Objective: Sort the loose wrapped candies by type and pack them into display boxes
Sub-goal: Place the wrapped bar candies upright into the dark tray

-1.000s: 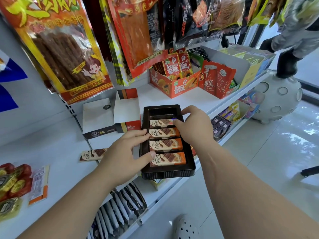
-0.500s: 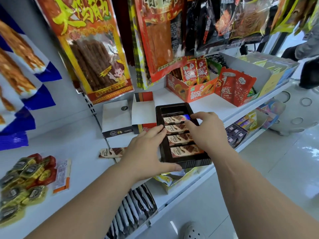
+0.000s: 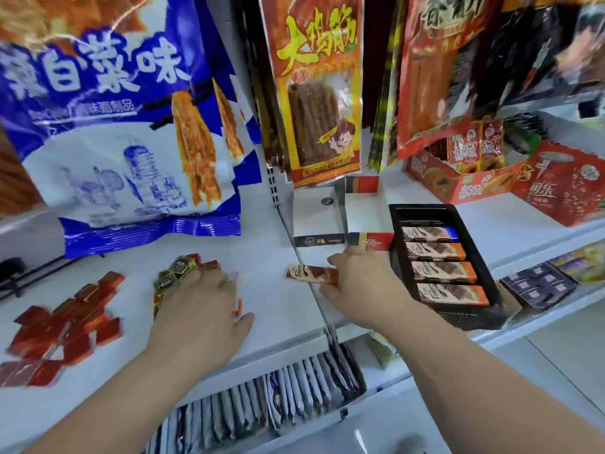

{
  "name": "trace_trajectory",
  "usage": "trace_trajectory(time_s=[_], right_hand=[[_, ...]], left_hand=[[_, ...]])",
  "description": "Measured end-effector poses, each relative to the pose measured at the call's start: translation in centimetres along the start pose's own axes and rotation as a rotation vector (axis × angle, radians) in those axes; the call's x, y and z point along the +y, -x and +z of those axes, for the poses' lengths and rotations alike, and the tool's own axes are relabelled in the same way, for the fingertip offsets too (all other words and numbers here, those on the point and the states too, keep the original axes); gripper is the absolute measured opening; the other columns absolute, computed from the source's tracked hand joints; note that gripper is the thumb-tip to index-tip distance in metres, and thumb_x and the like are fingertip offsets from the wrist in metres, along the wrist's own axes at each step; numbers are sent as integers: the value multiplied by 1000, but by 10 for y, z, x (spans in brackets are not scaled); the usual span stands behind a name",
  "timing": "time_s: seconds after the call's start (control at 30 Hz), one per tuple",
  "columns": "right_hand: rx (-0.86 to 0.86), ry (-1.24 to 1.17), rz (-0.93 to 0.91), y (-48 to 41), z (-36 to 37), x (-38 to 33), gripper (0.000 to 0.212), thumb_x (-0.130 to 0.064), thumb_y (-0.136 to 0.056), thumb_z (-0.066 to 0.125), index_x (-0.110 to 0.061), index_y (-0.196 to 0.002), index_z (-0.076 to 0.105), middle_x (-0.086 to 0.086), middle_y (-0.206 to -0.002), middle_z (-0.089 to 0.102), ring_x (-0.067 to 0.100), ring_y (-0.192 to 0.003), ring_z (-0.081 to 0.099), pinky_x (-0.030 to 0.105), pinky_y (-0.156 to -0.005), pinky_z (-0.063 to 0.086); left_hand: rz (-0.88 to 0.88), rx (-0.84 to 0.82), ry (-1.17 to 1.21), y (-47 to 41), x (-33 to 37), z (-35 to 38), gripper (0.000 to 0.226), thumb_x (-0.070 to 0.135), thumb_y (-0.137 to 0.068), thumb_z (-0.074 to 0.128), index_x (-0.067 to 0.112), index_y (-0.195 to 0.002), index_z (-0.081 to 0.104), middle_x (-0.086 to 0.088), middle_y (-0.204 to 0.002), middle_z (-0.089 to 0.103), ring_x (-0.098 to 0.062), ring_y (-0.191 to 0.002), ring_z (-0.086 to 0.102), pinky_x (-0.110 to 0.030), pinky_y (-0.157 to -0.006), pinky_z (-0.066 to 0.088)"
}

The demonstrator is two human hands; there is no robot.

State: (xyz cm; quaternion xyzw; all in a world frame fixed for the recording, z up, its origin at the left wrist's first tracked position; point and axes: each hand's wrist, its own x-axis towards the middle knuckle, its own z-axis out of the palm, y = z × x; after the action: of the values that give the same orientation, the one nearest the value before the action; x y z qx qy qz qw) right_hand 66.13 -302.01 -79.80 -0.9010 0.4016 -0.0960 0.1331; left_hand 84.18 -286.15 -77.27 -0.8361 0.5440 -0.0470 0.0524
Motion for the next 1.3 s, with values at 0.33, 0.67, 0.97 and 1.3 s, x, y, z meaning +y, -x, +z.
trace_trajectory(time_s=[0.33, 0.67, 0.97, 1.3], right_hand=[[-5, -66, 81, -1, 8, -10, 19, -37, -86, 64, -22, -97, 63, -2, -94, 57, 20, -89, 58, 29, -63, 42], [-19, -343, 145, 12, -13, 5, 11, -19, -80, 72, -28, -85, 69, -11, -73, 63, 7, -64, 57, 19, -53, 38], [42, -601, 87, 16, -43, 15, 19, -22, -77, 84, -23, -93, 74, -7, -78, 71, 4, -68, 63, 21, -64, 52], [-45, -795, -60, 21, -52, -1, 10, -16, -82, 79, -21, -91, 79, -3, -80, 76, 9, -73, 69, 27, -73, 58]], left_hand=[[100, -63, 105, 14, 21, 11, 53, 61, -90, 41, 27, -129, 55, 8, -134, 44, -18, -119, 37, -35, -101, 36], [23, 23, 427, -8, 23, 12, 18, 30, -81, 59, 22, -95, 68, 4, -79, 66, -15, -72, 59, -35, -67, 52], [-110, 144, 845, -18, 17, 13, 13, 15, -86, 67, 27, -87, 72, 9, -80, 66, -6, -71, 59, -27, -65, 50], [-226, 96, 1410, -22, 42, -21, 8, 12, -79, 79, 20, -80, 76, 3, -77, 74, -9, -73, 70, -22, -66, 56]])
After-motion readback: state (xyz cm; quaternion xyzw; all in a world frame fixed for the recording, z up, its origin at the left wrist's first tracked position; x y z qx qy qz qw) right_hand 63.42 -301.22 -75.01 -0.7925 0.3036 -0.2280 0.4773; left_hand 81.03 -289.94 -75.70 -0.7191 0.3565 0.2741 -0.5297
